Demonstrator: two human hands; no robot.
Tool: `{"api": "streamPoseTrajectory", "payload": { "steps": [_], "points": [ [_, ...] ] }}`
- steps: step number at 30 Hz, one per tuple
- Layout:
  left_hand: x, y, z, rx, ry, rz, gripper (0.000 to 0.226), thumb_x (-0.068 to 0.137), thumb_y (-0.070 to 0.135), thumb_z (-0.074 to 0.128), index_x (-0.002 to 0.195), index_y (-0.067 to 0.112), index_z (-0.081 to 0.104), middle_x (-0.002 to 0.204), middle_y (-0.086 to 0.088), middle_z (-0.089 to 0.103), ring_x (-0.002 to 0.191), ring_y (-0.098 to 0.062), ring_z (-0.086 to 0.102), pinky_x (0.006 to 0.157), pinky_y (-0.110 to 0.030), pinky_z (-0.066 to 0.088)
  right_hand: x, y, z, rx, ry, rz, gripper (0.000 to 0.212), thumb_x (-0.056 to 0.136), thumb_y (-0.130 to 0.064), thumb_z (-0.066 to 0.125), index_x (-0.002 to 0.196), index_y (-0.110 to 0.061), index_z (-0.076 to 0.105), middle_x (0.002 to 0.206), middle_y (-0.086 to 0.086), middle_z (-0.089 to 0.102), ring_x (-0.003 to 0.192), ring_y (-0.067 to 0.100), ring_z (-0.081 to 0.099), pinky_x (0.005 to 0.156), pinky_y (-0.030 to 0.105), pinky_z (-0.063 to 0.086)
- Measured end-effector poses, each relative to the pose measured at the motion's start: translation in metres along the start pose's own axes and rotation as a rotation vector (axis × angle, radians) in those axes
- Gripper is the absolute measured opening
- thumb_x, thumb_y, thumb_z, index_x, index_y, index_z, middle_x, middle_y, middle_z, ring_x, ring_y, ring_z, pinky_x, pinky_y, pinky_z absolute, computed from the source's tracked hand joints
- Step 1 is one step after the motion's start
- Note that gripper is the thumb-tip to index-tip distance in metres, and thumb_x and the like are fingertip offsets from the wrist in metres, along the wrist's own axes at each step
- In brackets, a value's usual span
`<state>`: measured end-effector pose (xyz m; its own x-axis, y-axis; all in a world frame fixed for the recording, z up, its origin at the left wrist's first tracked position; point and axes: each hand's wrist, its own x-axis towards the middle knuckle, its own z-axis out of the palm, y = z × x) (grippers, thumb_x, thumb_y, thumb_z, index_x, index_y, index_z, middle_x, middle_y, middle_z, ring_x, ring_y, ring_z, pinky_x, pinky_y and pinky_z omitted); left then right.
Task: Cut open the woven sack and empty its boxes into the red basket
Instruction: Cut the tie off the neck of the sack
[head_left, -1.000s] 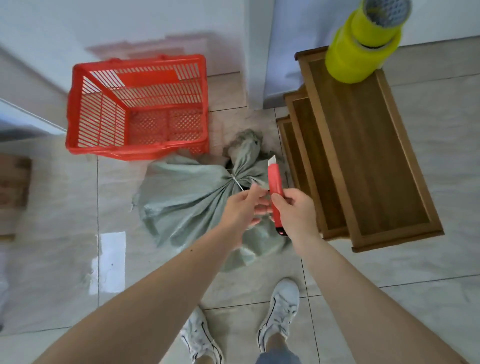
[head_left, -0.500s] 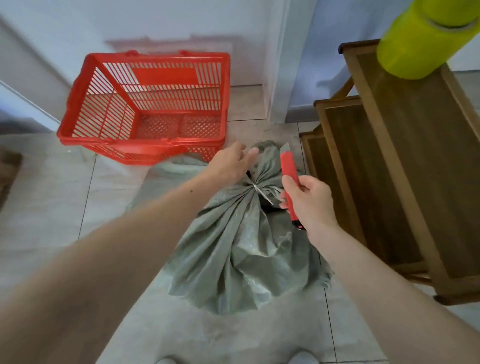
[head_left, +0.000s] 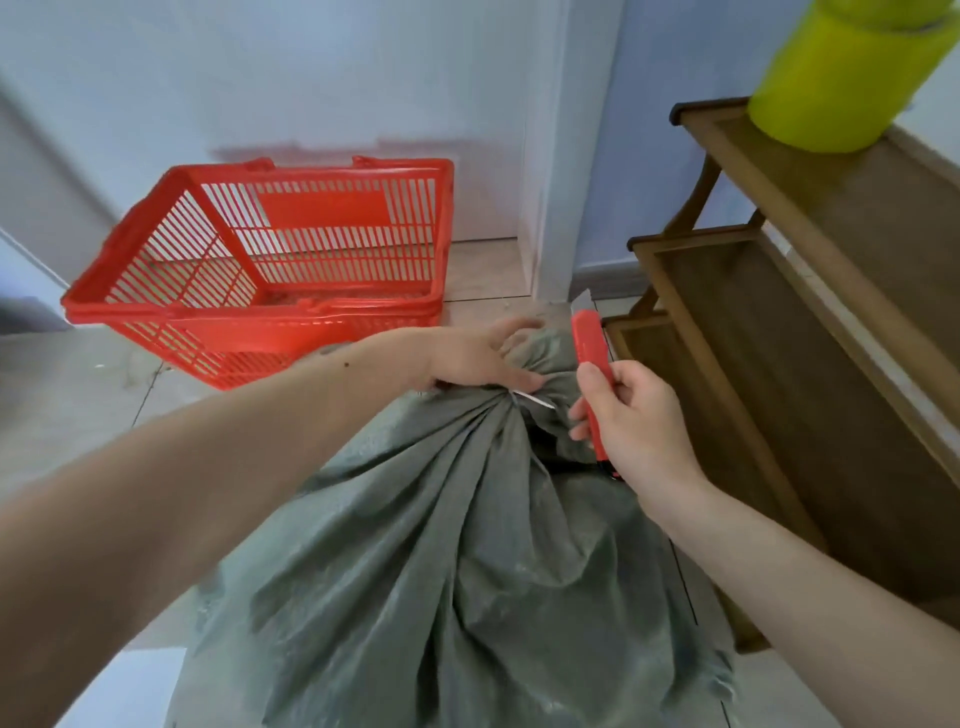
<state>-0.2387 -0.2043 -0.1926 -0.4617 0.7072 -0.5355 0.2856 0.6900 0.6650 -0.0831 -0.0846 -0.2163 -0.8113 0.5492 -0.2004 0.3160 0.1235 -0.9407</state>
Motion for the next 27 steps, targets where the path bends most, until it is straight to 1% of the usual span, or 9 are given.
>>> {"api": "streamPoseTrajectory", "payload": {
  "steps": [4,6,9,11,14,17,20,24,27],
  "points": [
    [-0.019,-0.017,0.011,-0.227,0.128,0.227,0.049,0.103,0.009,0.051,0.146,0.030,0.040,0.117,0.008,0.063,0.100,-0.003,0.063,0.084,-0.011,0.046,-0.008,-0.006,0.006,0.021,0.013,-0.089,0.017,0.100,-0.035,0.054,0.097,-0.021,0.063,0.084,0.000,0.073,0.075,0.017,0.071,0.069,0.038,0.059],
    [-0.033,-0.023,0.013,-0.333,0.175,0.253,0.037,0.105,0.003,0.042,0.133,0.022,0.058,0.114,0.010,0.067,0.098,0.003,0.065,0.087,-0.015,0.047,-0.012,-0.015,0.012,0.032,0.012,-0.125,0.017,0.100,-0.035,0.054,0.099,-0.021,0.063,0.088,-0.001,0.073,0.075,0.016,0.071,0.070,0.040,0.059],
    [-0.054,-0.026,0.017,-0.658,0.286,0.240,0.040,0.102,-0.001,0.041,0.120,0.020,0.069,0.111,-0.001,0.075,0.097,-0.012,0.071,0.085,-0.026,0.056,-0.020,-0.028,0.020,0.035,0.004,-0.168,0.018,0.100,-0.035,0.055,0.097,-0.020,0.063,0.087,0.000,0.074,0.074,0.016,0.072,0.075,0.044,0.059],
    [-0.065,-0.028,0.021,-0.874,0.319,0.228,0.038,0.097,-0.002,0.048,0.122,0.017,0.069,0.109,-0.014,0.075,0.092,-0.023,0.073,0.081,-0.033,0.061,-0.026,-0.035,0.023,0.008,-0.013,-0.200,0.018,0.099,-0.033,0.056,0.095,-0.018,0.064,0.085,0.001,0.074,0.074,0.016,0.072,0.078,0.043,0.059],
    [-0.075,-0.040,0.028,-0.957,0.356,0.271,0.054,0.084,-0.011,0.063,0.131,0.016,0.064,0.117,-0.021,0.072,0.094,-0.029,0.072,0.086,-0.039,0.060,-0.036,-0.041,0.025,-0.045,-0.034,-0.283,0.016,0.097,-0.027,0.060,0.090,-0.013,0.065,0.076,0.003,0.074,0.068,0.016,0.071,0.076,0.040,0.059],
    [-0.081,-0.054,0.030,-0.985,0.353,0.312,0.075,0.077,-0.025,0.062,0.137,0.019,0.058,0.106,-0.012,0.076,0.092,-0.026,0.073,0.078,-0.036,0.061,-0.045,-0.042,0.025,-0.173,-0.085,-0.352,0.016,0.096,-0.026,0.062,0.083,-0.016,0.065,0.066,0.001,0.071,0.053,0.015,0.066,0.065,0.036,0.056],
    [-0.089,-0.058,0.033,-0.953,0.381,0.320,0.078,0.079,-0.028,0.060,0.140,0.021,0.053,0.089,0.001,0.078,0.084,-0.019,0.074,0.075,-0.033,0.062,-0.055,-0.039,0.026,-0.326,-0.141,-0.383,0.023,0.096,-0.036,0.060,0.077,-0.023,0.063,0.063,-0.003,0.070,0.049,0.012,0.063,0.063,0.036,0.056],
    [-0.093,-0.061,0.038,-0.923,0.418,0.334,0.084,0.078,-0.025,0.065,0.146,0.022,0.048,0.118,-0.010,0.069,0.095,-0.023,0.072,0.082,-0.036,0.061,-0.057,-0.035,0.027,-0.502,-0.170,-0.398,0.024,0.094,-0.047,0.058,0.079,-0.029,0.065,0.063,-0.009,0.070,0.051,0.007,0.063,0.068,0.043,0.057],
    [-0.095,-0.061,0.038,-0.897,0.422,0.341,0.085,0.078,-0.024,0.065,0.146,0.023,0.046,0.125,-0.011,0.067,0.102,-0.025,0.070,0.087,-0.038,0.060,-0.055,-0.036,0.024,-0.603,-0.177,-0.392,0.026,0.092,-0.051,0.057,0.078,-0.032,0.066,0.061,-0.014,0.069,0.051,0.002,0.062,0.070,0.044,0.058]
  ]
}}
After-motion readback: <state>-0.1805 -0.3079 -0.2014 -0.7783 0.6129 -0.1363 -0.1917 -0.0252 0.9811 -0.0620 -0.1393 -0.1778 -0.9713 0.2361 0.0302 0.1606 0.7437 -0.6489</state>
